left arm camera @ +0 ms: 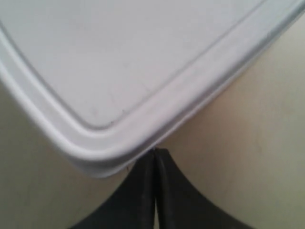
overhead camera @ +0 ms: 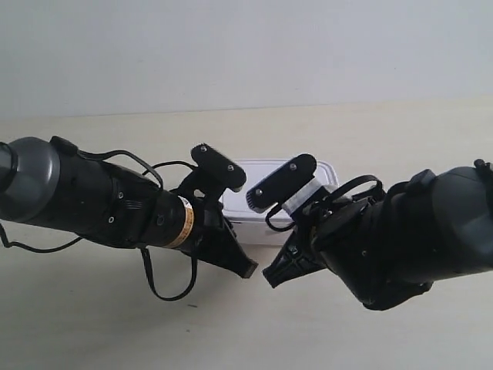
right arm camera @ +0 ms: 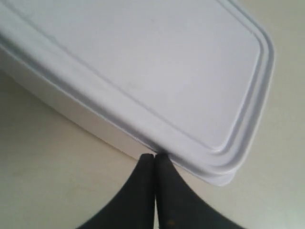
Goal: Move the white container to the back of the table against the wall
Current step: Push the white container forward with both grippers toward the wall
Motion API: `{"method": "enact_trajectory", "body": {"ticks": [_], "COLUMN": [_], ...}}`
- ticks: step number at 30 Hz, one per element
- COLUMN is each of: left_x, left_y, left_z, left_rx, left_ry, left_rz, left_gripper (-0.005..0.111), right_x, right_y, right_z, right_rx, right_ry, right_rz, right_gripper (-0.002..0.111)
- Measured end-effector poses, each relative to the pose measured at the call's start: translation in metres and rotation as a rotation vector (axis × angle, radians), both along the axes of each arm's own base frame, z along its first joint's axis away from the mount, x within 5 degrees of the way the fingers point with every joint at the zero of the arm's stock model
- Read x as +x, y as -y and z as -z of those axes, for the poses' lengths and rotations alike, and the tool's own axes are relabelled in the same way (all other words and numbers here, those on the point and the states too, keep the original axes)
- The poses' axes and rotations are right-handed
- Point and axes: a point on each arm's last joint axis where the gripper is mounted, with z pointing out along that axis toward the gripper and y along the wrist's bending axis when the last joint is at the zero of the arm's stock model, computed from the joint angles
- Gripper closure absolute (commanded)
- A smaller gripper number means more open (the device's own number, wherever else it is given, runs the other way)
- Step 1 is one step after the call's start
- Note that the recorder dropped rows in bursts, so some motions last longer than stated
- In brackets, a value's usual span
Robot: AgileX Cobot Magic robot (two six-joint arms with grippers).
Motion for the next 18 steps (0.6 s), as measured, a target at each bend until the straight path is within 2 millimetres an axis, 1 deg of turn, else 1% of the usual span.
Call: {"method": "enact_trajectory", "body": {"ticks": [1,5,10,14,18], "left_x": [0.002,0.006,0.019,0.027,0.032], "left_y": [0.0,0.002,-0.001,0.0,-0.003], "left_z": [0.001,-0.002,-0.011,-0.017,-0.013], "left_rx": [0.004,0.001,-0.018,-0.036,-0.027], "left_ry": [0.002,0.018,0.05,0.072,0.069], "left_rz": [-0.004,0.0,-0.022,-0.028,-0.042], "left_gripper": [0.107,0.107,0.107,0.107,0.107], "right_x": [0.004,0.012,0.02,0.024,0.027], "right_y": [0.005,0.013,0.017,0.022,0.027], "right_z": [0.0,0.001,0.002,0.002,0.002], "right_rx": [0.024,0.077,0.17,0.221,0.238], "right_ry": [-0.001,-0.013,-0.035,-0.041,-0.049], "right_rz": [0.043,0.079,0.083,0.132,0.155], "right_gripper": [0.108,0.108,0.108,0.108,0.108]}}
